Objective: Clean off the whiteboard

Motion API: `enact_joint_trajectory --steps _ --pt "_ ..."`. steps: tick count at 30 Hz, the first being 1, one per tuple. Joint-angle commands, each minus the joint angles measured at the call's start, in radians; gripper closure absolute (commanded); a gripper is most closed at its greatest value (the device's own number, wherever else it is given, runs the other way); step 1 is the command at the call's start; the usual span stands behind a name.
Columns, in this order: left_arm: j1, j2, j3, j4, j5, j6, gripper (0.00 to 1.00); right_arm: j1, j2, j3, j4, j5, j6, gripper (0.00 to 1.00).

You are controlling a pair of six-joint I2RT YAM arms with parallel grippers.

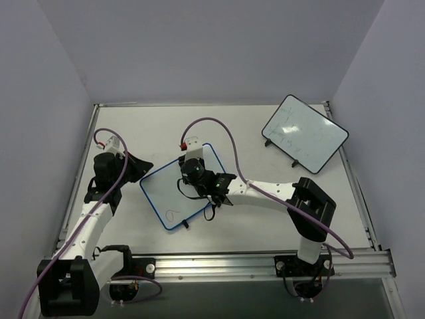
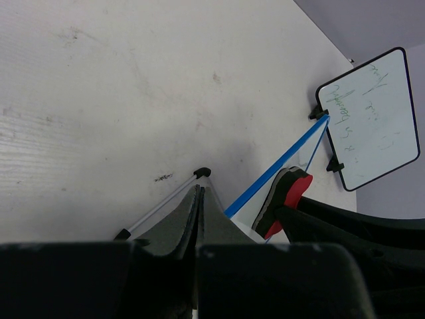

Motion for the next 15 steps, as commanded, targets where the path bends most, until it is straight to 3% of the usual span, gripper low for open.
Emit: enact_joint_trajectory --steps 1,15 --pt "-0.003 -0.011 0.01 0.041 0.01 0.01 0.98 -0.004 0.015 0.013 -0.015 0.022 0.005 1.0" --pt "-0.009 -0.005 0.009 0.047 0.008 0.005 0.98 -0.154 -0.125 -0.141 -0.015 0.025 0.029 1.0"
